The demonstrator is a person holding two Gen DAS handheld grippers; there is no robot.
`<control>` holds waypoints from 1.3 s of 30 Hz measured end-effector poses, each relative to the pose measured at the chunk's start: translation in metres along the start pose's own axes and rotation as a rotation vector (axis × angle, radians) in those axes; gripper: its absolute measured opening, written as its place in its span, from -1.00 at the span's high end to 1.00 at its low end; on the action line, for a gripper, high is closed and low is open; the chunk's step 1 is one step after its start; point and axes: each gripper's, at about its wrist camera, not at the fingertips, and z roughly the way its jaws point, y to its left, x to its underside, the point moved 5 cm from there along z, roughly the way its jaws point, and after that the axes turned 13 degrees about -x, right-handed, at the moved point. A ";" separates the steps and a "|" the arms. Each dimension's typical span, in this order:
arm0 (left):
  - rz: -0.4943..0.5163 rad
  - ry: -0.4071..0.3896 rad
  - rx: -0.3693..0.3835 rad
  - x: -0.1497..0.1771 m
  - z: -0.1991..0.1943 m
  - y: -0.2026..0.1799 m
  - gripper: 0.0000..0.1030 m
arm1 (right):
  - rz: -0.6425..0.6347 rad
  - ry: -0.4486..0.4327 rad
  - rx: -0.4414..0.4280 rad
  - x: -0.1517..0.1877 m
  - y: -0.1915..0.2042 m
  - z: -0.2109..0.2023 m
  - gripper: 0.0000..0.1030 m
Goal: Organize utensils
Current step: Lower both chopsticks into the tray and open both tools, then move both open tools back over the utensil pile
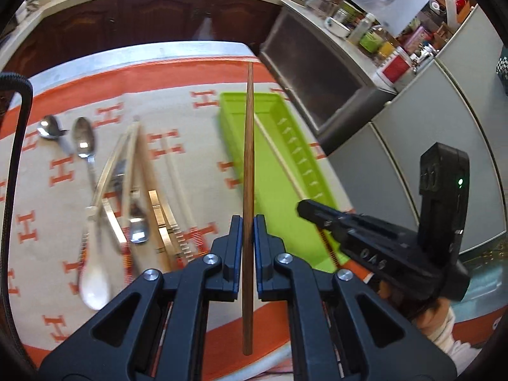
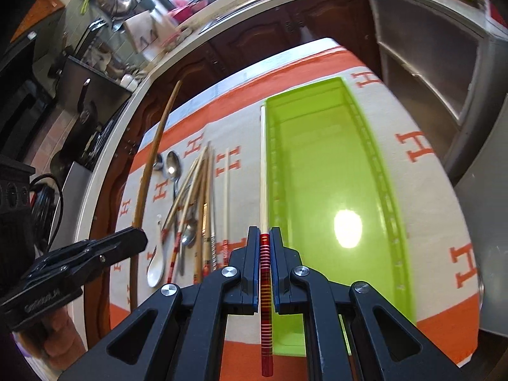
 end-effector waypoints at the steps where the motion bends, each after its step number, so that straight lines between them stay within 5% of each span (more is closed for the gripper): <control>1: 0.004 0.007 0.009 -0.002 0.005 -0.011 0.91 | 0.014 -0.010 0.007 -0.001 -0.008 -0.005 0.89; 11: -0.013 0.073 -0.011 -0.011 0.077 -0.048 0.91 | 0.039 -0.060 0.104 -0.007 -0.057 -0.022 0.86; 15: -0.033 0.097 -0.029 -0.011 0.093 -0.046 0.91 | 0.050 -0.079 0.122 -0.008 -0.062 -0.023 0.38; 18: -0.030 0.114 -0.057 -0.008 0.099 -0.044 0.91 | 0.047 -0.100 0.128 -0.008 -0.065 -0.028 0.34; 29: -0.012 0.110 -0.063 0.010 0.079 -0.033 0.91 | -0.007 -0.095 0.146 0.010 -0.038 -0.031 0.34; 39: -0.007 0.064 -0.167 0.032 0.049 -0.004 0.91 | -0.043 -0.055 0.125 0.025 -0.019 -0.022 0.33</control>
